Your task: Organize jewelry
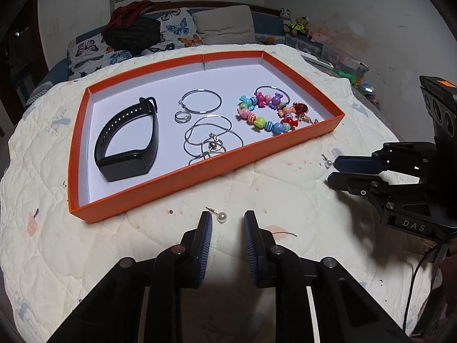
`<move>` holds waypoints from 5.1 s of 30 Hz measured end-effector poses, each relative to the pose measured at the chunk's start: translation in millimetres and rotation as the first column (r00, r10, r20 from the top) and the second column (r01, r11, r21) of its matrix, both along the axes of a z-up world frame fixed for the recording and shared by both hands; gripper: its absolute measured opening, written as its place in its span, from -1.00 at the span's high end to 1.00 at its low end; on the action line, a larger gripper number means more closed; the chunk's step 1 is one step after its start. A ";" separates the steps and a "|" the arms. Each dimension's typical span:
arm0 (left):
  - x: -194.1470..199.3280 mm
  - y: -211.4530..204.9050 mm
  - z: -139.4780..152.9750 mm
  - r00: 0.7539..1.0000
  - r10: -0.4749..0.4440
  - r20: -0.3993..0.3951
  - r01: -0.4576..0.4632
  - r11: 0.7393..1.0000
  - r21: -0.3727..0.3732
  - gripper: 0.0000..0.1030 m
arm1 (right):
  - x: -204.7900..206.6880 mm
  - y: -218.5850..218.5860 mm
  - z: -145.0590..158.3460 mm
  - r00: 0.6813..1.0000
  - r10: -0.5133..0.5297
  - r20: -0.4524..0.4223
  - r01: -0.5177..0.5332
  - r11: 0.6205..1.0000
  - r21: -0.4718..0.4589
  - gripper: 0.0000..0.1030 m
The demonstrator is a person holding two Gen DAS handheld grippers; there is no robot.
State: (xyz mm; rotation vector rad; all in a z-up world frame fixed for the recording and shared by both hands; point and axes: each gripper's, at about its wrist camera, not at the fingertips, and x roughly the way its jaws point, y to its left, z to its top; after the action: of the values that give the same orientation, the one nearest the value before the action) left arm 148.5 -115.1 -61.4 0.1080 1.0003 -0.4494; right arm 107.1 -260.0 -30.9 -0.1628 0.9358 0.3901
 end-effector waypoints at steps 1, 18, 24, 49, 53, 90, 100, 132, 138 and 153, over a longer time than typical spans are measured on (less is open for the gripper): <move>0.5 -0.1 -0.9 1.000 0.001 0.000 -0.001 1.000 -0.001 0.54 | -0.5 0.4 -0.1 1.000 -0.001 0.010 0.001 1.000 0.007 0.47; 7.5 0.0 -5.3 0.999 0.019 0.027 -0.019 1.000 0.017 0.80 | 6.2 2.5 -1.2 1.000 -0.008 0.025 0.008 1.000 0.004 0.60; 6.6 2.5 -4.0 1.000 0.018 0.026 -0.018 1.000 0.008 0.82 | 5.6 1.7 0.9 0.999 -0.015 0.032 0.015 1.000 0.000 0.81; 23.1 14.8 59.3 0.990 0.023 0.141 -0.019 0.999 -0.030 0.87 | 21.0 -4.8 57.5 0.988 -0.004 0.155 -0.010 0.996 0.089 0.81; 47.6 13.8 61.8 0.988 0.026 0.149 -0.024 1.000 -0.014 0.87 | 41.0 -8.7 55.1 0.988 -0.028 0.152 0.015 0.996 0.088 0.81; 158.4 -2.9 12.8 0.996 0.053 0.074 -0.058 0.996 0.069 0.84 | 103.3 -14.1 21.5 0.993 -0.098 0.066 0.097 0.995 0.029 0.80; 160.0 -3.8 12.8 0.996 0.055 0.070 -0.059 0.996 0.068 0.84 | 104.4 -12.8 19.8 0.993 -0.097 0.063 0.095 0.995 0.028 0.80; 131.3 -2.6 44.9 0.974 0.127 0.186 -0.153 0.980 0.129 -0.40 | 81.1 -14.2 37.4 0.988 -0.113 0.103 0.109 0.993 0.044 0.19; 107.9 2.5 62.1 0.957 0.154 0.246 -0.191 0.972 0.136 -0.81 | 64.2 -10.8 46.9 0.985 -0.107 0.134 0.105 0.994 0.024 0.12; 49.5 23.4 102.8 0.913 0.249 0.322 -0.297 0.949 0.110 -1.00 | 25.9 -1.9 69.3 0.977 -0.088 0.195 0.080 0.996 0.047 0.04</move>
State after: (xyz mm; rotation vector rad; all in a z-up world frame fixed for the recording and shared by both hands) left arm 198.1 -91.7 41.4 0.1708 0.7291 -0.0895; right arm 133.0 -262.0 38.5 -0.1236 0.7370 0.3079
